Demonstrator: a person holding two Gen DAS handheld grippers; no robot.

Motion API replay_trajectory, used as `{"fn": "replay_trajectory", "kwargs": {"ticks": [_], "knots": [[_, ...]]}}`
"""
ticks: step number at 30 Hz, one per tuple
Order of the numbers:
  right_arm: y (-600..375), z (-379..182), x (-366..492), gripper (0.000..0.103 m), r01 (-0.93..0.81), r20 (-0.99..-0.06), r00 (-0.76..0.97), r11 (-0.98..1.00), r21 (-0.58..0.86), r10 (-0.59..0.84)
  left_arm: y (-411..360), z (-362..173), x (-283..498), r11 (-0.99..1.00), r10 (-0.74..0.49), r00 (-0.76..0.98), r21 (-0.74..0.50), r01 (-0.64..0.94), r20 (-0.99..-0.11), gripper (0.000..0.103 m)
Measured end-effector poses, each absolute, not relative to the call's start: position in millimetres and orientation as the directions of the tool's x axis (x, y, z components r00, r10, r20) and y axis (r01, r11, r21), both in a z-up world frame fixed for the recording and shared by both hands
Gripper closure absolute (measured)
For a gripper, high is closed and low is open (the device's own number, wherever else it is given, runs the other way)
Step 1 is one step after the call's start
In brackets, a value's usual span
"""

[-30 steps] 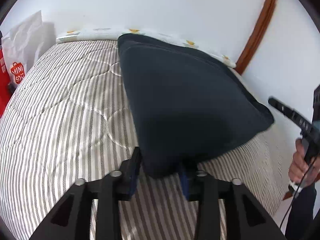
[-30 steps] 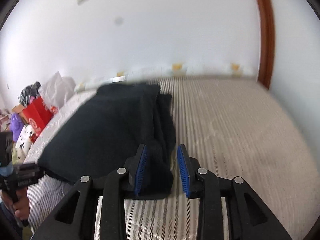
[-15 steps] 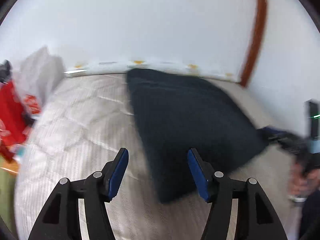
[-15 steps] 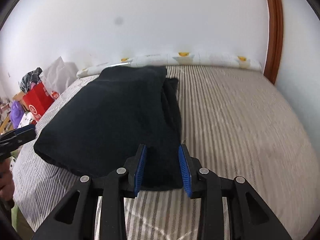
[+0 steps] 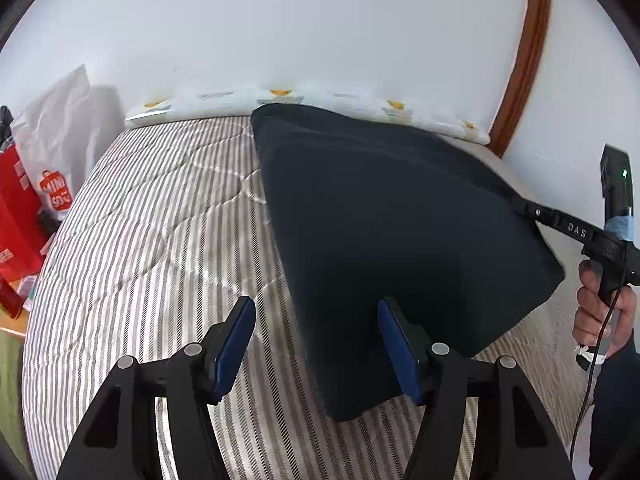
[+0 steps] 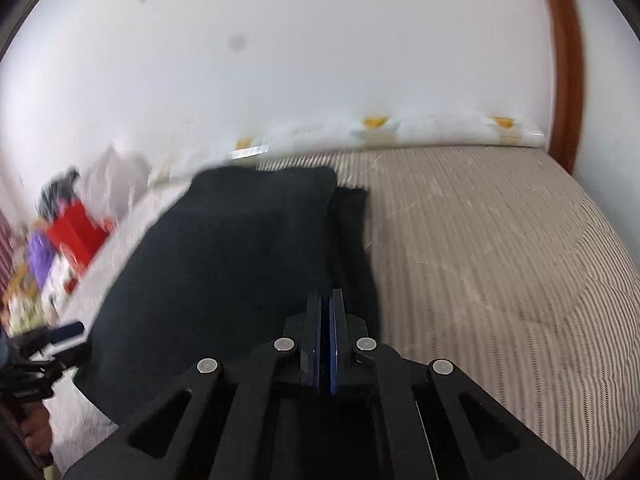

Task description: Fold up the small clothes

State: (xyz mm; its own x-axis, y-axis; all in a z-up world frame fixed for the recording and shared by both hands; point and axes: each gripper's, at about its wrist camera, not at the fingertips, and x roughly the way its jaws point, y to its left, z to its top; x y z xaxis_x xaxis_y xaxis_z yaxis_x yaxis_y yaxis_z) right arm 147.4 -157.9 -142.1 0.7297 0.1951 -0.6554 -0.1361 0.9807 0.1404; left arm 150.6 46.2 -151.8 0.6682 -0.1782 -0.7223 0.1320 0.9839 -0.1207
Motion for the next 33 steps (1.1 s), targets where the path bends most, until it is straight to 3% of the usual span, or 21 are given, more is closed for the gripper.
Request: {"fn": "replay_trajectory", "kwargs": {"ticks": [4, 8, 13, 15, 18, 24, 26, 30, 33], "knots": [[-167.9, -150.5, 148.1, 0.1, -0.134, -0.693, 0.689, 0.977, 0.166, 0.212, 45.5, -145.6, 152.9, 0.982, -0.185, 0.683, -0.112, 0.149, -0.706, 0.042], [-153.3, -135.4, 158.2, 0.096, -0.143, -0.708, 0.691, 0.987, 0.067, 0.148, 51.5, -142.4, 164.4, 0.983, -0.18, 0.688, -0.115, 0.14, -0.703, 0.042], [-134.8, -123.9, 203.2, 0.072, -0.156, -0.738, 0.66, 0.987, 0.046, 0.139, 61.2, -139.7, 188.2, 0.988, -0.154, 0.686, -0.112, 0.106, -0.711, 0.042], [-127.0, -124.6, 227.7, 0.071, -0.148, -0.749, 0.654, 0.989, 0.013, 0.108, 65.7, -140.7, 197.5, 0.988, -0.152, 0.677, -0.12, 0.094, -0.72, 0.042], [-122.6, -128.8, 261.1, 0.071, -0.124, -0.759, 0.649, 0.992, -0.024, 0.063, 69.5, -144.9, 209.2, 0.988, -0.154, 0.663, -0.126, 0.091, -0.733, 0.042], [-131.4, -156.1, 318.6, 0.072, -0.083, -0.824, 0.546, 0.988, 0.127, 0.152, 65.6, -153.0, 226.3, 0.986, -0.166, 0.665, -0.112, 0.123, -0.728, 0.041], [-132.1, -158.0, 326.3, 0.093, -0.08, -0.817, 0.55, 0.985, 0.153, 0.172, 64.8, -154.1, 231.3, 0.986, -0.167, 0.661, -0.115, 0.121, -0.731, 0.041], [-145.2, -137.4, 312.5, 0.095, -0.135, -0.734, 0.641, 0.974, 0.181, 0.225, 68.3, -155.6, 232.5, 0.98, -0.2, 0.652, -0.157, 0.125, -0.732, 0.041], [-149.9, -147.8, 321.7, 0.099, -0.096, -0.755, 0.635, 0.986, 0.133, 0.164, 66.8, -156.2, 233.7, 0.981, -0.196, 0.652, -0.151, 0.125, -0.732, 0.041]]}}
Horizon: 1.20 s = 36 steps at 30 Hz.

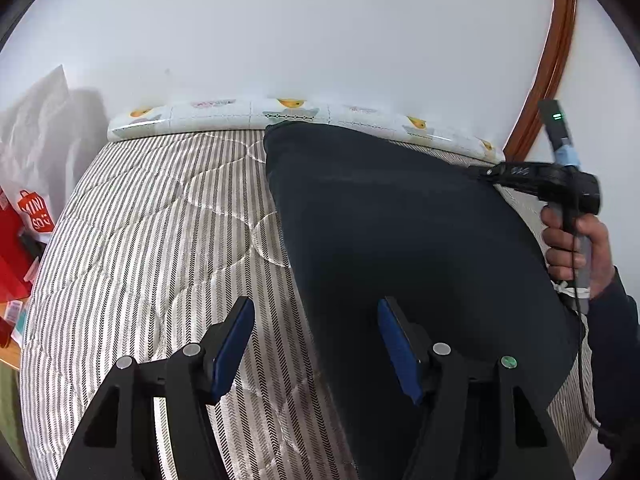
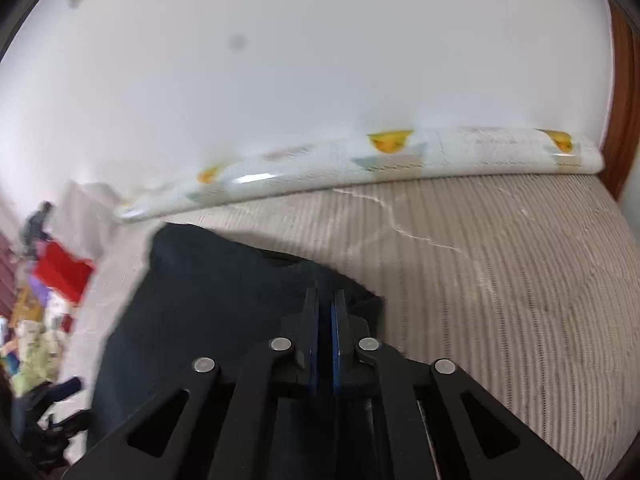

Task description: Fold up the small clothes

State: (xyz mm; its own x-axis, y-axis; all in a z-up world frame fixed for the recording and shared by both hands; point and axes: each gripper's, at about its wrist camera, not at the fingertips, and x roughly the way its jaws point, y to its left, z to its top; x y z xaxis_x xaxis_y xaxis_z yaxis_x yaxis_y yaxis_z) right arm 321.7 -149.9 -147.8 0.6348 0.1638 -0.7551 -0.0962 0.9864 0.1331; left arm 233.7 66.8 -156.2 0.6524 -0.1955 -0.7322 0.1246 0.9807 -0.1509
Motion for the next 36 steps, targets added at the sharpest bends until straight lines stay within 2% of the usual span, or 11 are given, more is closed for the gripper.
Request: {"fn": "replay_trajectory", "kwargs": {"ticks": [2, 6, 8, 10, 13, 18, 20, 22, 26, 33, 36], "knots": [[-153.5, -157.0, 329.2, 0.099, -0.055, -0.79, 0.601, 0.992, 0.115, 0.124, 66.9, -155.9, 234.0, 0.981, -0.194, 0.648, -0.155, 0.118, -0.736, 0.041], [-162.6, -142.2, 304.1, 0.095, -0.066, -0.769, 0.626, 0.992, 0.111, 0.128, 68.0, -154.7, 227.8, 0.978, -0.205, 0.649, -0.171, 0.116, -0.732, 0.041], [-169.0, -135.9, 282.7, 0.082, -0.074, -0.77, 0.623, 0.99, 0.117, 0.138, 67.7, -155.4, 223.5, 0.977, -0.211, 0.65, -0.179, 0.115, -0.731, 0.041], [-175.4, -134.5, 263.7, 0.061, -0.085, -0.769, 0.617, 0.985, 0.147, 0.168, 67.2, -155.4, 217.8, 0.976, -0.216, 0.651, -0.187, 0.115, -0.728, 0.041], [-180.3, -136.4, 229.4, 0.059, -0.12, -0.759, 0.617, 0.978, 0.171, 0.208, 65.4, -153.2, 209.4, 0.975, -0.219, 0.648, -0.184, 0.122, -0.729, 0.041], [-179.6, -159.4, 211.2, 0.062, -0.127, -0.761, 0.586, 0.959, 0.252, 0.277, 59.1, -153.4, 198.1, 0.978, -0.21, 0.645, -0.172, 0.122, -0.735, 0.041], [-177.9, -169.2, 214.0, 0.085, -0.127, -0.764, 0.572, 0.953, 0.276, 0.297, 55.8, -153.5, 193.7, 0.982, -0.187, 0.651, -0.147, 0.116, -0.735, 0.041], [-178.8, -173.0, 214.1, 0.094, -0.156, -0.752, 0.553, 0.932, 0.328, 0.358, 52.6, -153.7, 190.0, 0.989, -0.146, 0.662, -0.104, 0.102, -0.735, 0.04], [-188.9, -165.4, 205.8, 0.096, -0.144, -0.722, 0.595, 0.931, 0.335, 0.352, 51.9, -153.2, 185.5, 0.992, -0.129, 0.671, -0.096, 0.086, -0.73, 0.04], [-164.5, -151.0, 193.3, 0.094, -0.1, -0.743, 0.652, 0.989, 0.111, 0.149, 54.6, -149.6, 180.5, 0.99, -0.134, 0.663, -0.127, 0.059, -0.736, 0.04], [-159.8, -139.7, 185.5, 0.093, -0.068, -0.706, 0.701, 0.994, 0.082, 0.106, 53.9, -148.0, 179.9, 0.987, -0.152, 0.66, -0.15, 0.06, -0.736, 0.04]]}}
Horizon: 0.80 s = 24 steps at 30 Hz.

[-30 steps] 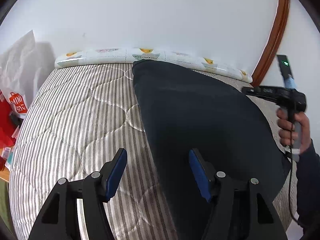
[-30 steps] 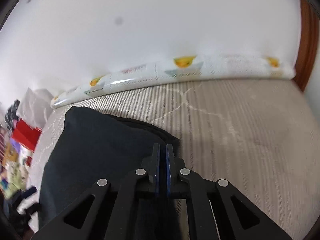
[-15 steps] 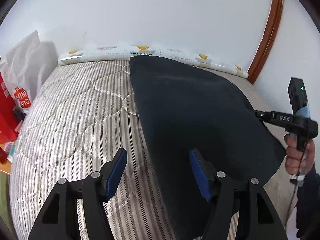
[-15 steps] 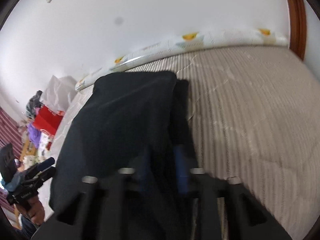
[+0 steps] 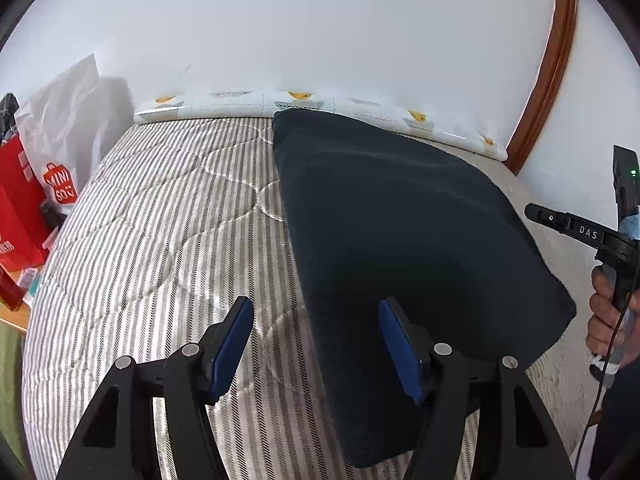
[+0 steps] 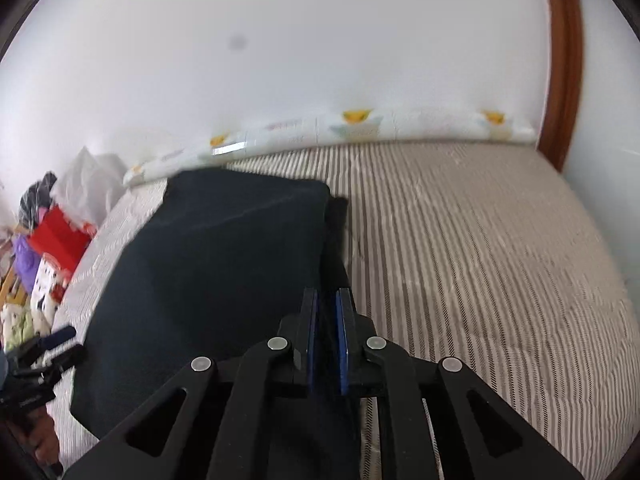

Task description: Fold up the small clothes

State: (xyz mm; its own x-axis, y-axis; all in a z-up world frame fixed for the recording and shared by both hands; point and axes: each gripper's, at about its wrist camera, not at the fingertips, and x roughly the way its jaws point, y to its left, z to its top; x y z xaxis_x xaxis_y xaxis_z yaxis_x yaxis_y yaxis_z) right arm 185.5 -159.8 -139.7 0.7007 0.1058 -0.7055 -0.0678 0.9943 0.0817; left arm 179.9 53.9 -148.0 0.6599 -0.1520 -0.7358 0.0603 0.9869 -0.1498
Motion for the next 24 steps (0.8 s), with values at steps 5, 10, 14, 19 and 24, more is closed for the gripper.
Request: {"fn": "replay_trajectory", "kwargs": {"ticks": [5, 10, 14, 19, 24], "knots": [[-120.8, -137.8, 182.4, 0.078, -0.155, -0.691, 0.709, 0.987, 0.046, 0.143, 46.2, -148.8, 187.3, 0.988, -0.141, 0.671, -0.147, 0.048, -0.728, 0.04], [-91.8, -167.9, 183.2, 0.079, -0.165, -0.73, 0.682, 0.982, -0.094, 0.045, 42.1, -160.7, 196.3, 0.992, -0.123, 0.633, -0.116, 0.052, -0.765, 0.038], [-101.7, -176.9, 188.7, 0.082, -0.14, -0.768, 0.641, 0.984, -0.113, 0.003, 47.1, -154.2, 200.7, 0.984, -0.164, 0.636, -0.167, 0.056, -0.754, 0.038], [-99.5, -165.6, 187.8, 0.082, -0.172, -0.743, 0.668, 0.981, -0.092, 0.047, 41.1, -157.6, 219.4, 0.987, -0.153, 0.627, -0.145, 0.066, -0.764, 0.036], [-96.2, -186.8, 188.7, 0.083, -0.166, -0.749, 0.662, 0.973, -0.16, -0.011, 42.6, -173.6, 218.3, 0.985, -0.166, 0.605, -0.152, 0.075, -0.779, 0.035]]}}
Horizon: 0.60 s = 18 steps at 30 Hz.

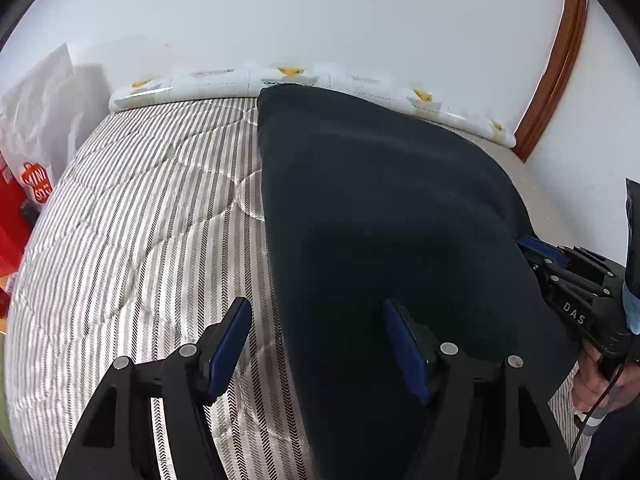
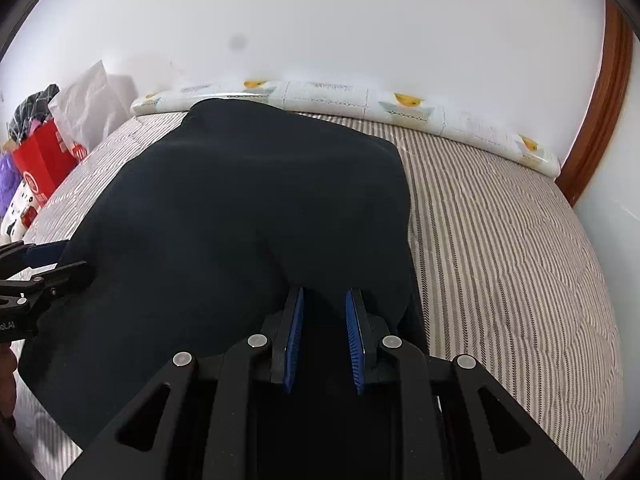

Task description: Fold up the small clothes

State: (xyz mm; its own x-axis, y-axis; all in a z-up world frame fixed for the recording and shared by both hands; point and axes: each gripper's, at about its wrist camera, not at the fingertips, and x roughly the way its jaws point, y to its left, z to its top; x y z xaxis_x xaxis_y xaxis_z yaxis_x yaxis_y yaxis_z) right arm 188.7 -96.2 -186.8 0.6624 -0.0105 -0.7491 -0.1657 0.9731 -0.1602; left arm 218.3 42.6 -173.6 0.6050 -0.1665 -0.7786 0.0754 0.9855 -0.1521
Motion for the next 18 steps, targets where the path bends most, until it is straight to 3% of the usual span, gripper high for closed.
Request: {"fn": "replay_trajectory", "kwargs": {"ticks": [4, 14, 18], "knots": [[-94.7, -170.0, 185.7, 0.082, -0.158, -0.753, 0.657, 0.982, -0.099, 0.029, 50.0, -165.9, 225.7, 0.978, -0.201, 0.593, -0.197, 0.072, -0.78, 0.036], [-85.1, -160.7, 169.3, 0.083, -0.188, -0.695, 0.716, 0.976, -0.107, 0.062, 58.3, -159.4, 269.3, 0.987, -0.146, 0.627, -0.157, 0.038, -0.765, 0.036], [-97.3, -151.0, 160.7, 0.083, -0.208, -0.705, 0.689, 0.978, 0.028, 0.167, 53.9, -172.2, 280.7, 0.988, -0.136, 0.593, -0.151, 0.025, -0.794, 0.034]]}}
